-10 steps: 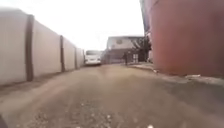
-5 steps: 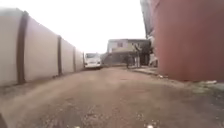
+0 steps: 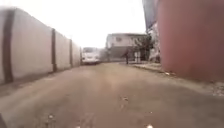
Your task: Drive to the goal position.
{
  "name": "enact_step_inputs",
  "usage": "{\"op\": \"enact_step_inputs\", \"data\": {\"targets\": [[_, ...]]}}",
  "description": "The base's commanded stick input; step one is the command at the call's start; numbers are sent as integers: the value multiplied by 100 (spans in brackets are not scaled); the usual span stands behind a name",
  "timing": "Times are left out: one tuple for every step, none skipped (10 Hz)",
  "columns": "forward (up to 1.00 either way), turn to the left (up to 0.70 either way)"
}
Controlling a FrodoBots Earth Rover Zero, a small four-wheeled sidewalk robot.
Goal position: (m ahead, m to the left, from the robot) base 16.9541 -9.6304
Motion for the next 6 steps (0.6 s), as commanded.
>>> {"op": "enact_step_inputs", "data": {"targets": [[100, 0], [100, 0], [100, 0], [100, 0], [100, 0], [100, 0]]}}
